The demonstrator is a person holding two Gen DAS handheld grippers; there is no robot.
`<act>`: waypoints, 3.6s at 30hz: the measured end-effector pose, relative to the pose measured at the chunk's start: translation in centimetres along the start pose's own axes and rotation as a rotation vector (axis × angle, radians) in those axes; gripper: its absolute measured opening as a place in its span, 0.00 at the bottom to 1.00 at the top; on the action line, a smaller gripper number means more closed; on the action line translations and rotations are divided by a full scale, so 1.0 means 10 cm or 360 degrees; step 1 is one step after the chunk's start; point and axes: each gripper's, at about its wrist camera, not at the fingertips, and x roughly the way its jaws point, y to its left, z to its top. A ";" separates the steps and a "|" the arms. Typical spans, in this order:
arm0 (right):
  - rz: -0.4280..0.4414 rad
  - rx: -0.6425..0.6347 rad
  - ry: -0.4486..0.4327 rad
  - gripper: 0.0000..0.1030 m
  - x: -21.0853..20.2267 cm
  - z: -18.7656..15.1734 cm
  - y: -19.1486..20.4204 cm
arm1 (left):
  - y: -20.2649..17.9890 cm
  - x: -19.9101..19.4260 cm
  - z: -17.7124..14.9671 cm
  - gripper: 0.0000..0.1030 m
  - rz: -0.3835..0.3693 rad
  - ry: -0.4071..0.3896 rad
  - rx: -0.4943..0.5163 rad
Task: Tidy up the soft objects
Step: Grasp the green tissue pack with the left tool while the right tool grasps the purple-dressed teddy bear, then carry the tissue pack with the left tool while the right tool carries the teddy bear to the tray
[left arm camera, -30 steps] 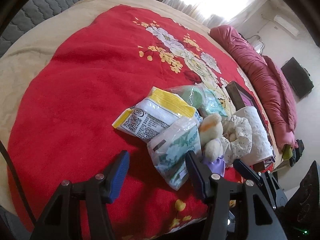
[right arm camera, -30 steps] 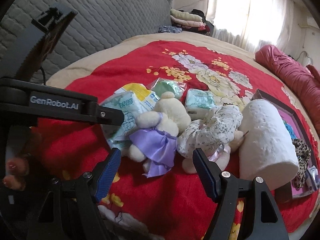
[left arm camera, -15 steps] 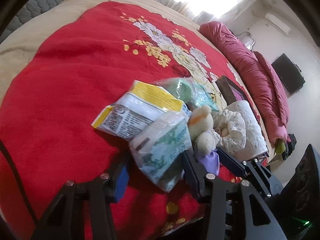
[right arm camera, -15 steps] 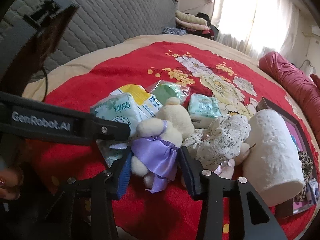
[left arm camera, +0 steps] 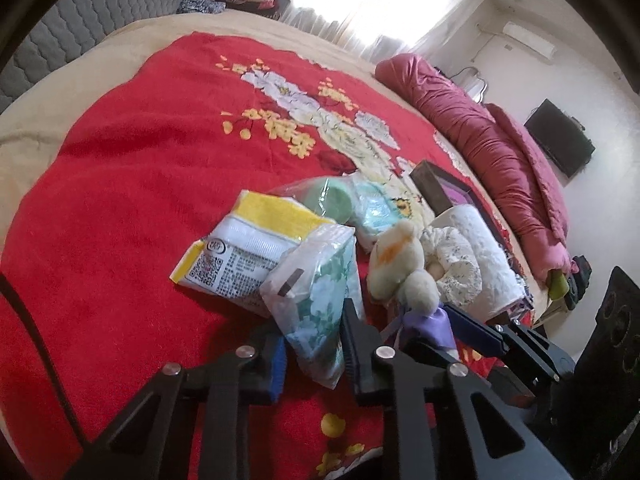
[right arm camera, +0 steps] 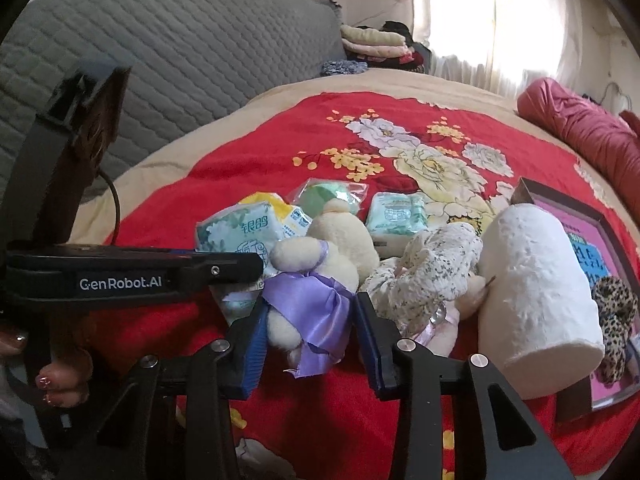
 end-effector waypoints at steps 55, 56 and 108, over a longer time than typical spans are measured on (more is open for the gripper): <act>-0.0117 0.0183 -0.0479 0.40 -1.27 0.09 -0.62 | -1.22 -0.87 -0.25 0.21 0.0255 -0.0285 0.0264; -0.0124 0.0194 -0.0491 0.40 -1.29 0.09 -0.64 | -1.27 -0.86 -0.24 0.21 0.0245 -0.0279 0.0274; -0.0749 0.0874 -0.0538 0.40 -1.72 -0.56 -2.44 | -3.26 1.19 0.08 0.21 0.0007 0.0162 0.0756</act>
